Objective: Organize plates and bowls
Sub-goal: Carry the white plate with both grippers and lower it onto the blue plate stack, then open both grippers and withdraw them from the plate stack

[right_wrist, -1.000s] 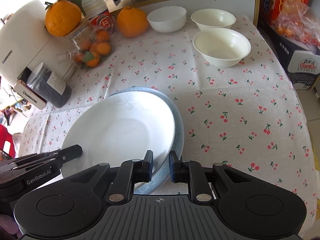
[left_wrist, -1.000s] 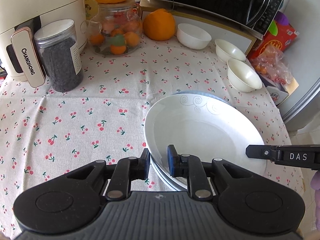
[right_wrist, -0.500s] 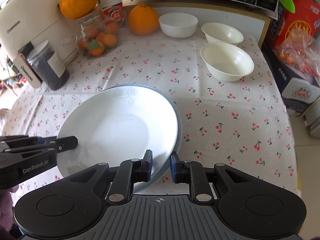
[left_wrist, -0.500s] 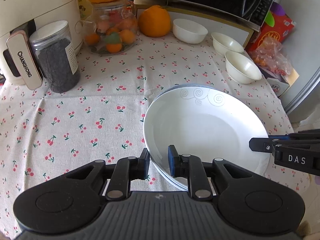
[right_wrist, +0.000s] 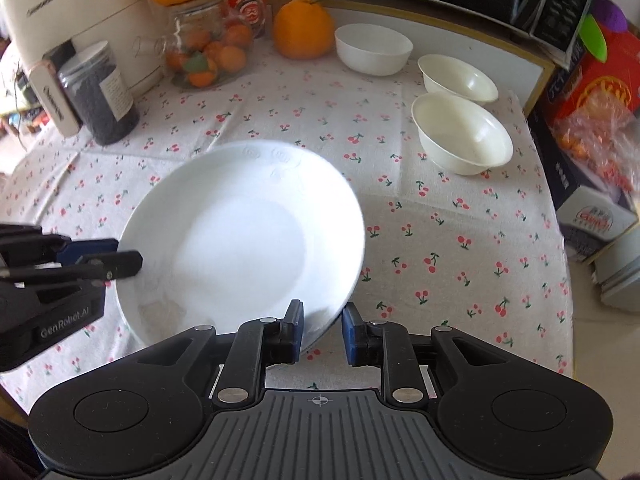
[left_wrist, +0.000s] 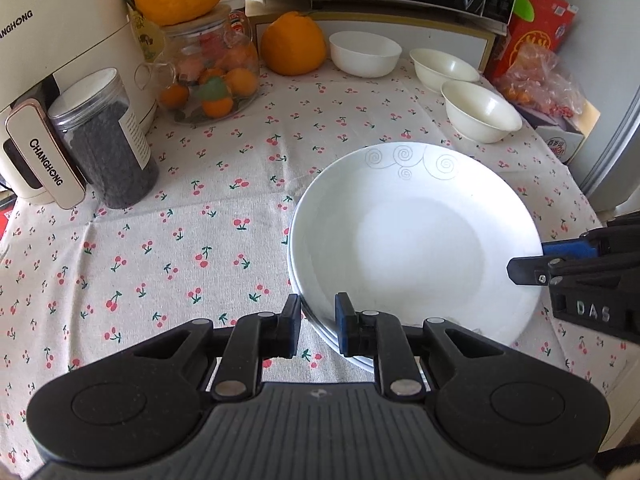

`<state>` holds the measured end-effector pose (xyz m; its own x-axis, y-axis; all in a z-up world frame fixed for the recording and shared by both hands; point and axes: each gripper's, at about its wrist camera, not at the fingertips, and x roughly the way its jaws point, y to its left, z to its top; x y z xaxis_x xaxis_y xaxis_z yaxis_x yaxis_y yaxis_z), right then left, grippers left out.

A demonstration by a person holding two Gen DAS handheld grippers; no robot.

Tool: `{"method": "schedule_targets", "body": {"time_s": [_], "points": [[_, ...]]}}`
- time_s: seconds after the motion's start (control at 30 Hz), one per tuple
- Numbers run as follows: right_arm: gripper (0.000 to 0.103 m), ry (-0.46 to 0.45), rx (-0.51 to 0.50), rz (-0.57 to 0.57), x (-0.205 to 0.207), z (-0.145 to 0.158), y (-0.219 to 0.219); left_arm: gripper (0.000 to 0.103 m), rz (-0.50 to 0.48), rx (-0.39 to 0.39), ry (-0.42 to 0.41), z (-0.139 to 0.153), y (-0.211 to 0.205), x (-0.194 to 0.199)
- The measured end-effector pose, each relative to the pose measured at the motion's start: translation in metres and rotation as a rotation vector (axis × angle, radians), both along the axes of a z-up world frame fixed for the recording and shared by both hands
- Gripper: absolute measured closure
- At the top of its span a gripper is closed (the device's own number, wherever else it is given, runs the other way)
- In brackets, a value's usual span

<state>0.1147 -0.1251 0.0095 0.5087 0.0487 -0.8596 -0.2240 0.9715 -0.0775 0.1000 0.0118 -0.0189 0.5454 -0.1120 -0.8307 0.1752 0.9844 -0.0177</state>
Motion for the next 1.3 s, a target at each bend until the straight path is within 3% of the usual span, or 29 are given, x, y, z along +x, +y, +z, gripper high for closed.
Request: {"method": "schedule_targets", "body": {"time_s": [0.27, 0.33, 0.43, 0.5, 0.63, 0.77, 0.83, 0.93, 1.03, 1.17, 1.3], "points": [[0.077, 0.021, -0.010, 0.017, 0.004, -0.004, 0.000, 0.086, 0.011, -0.039, 0.018, 0.001, 0.004, 0.002], [0.073, 0.029, 0.012, 0.017, 0.005, -0.004, -0.002, 0.081, 0.017, -0.059, 0.025, 0.001, 0.006, 0.003], [0.065, 0.043, 0.057, 0.009, 0.006, -0.003, -0.005, 0.078, 0.024, -0.077, 0.034, 0.001, 0.007, 0.004], [0.053, 0.047, 0.082, 0.001, 0.007, -0.001, -0.007, 0.074, 0.028, -0.080, 0.036, 0.002, 0.007, 0.005], [0.048, 0.049, 0.127, -0.016, 0.009, 0.002, -0.012, 0.057, 0.040, -0.093, 0.038, 0.003, 0.008, 0.006], [0.032, 0.048, 0.175, -0.046, 0.011, 0.005, -0.020, 0.039, 0.048, -0.125, 0.048, 0.005, 0.009, 0.008], [0.031, 0.051, 0.196, -0.062, 0.012, 0.006, -0.024, 0.031, 0.050, -0.149, 0.057, 0.006, 0.009, 0.010], [0.028, 0.069, 0.241, -0.089, 0.016, 0.006, -0.033, 0.013, 0.072, -0.176, 0.092, 0.006, 0.010, 0.013], [0.025, 0.080, 0.276, -0.112, 0.021, 0.008, -0.042, 0.010, 0.097, -0.221, 0.139, 0.005, 0.010, 0.019], [0.018, 0.048, 0.300, -0.154, 0.027, 0.014, -0.053, 0.004, 0.137, -0.230, 0.130, 0.010, 0.008, 0.022], [0.017, 0.078, 0.431, -0.235, 0.044, 0.018, -0.071, 0.003, 0.143, -0.233, 0.115, 0.020, 0.004, 0.032]]}}
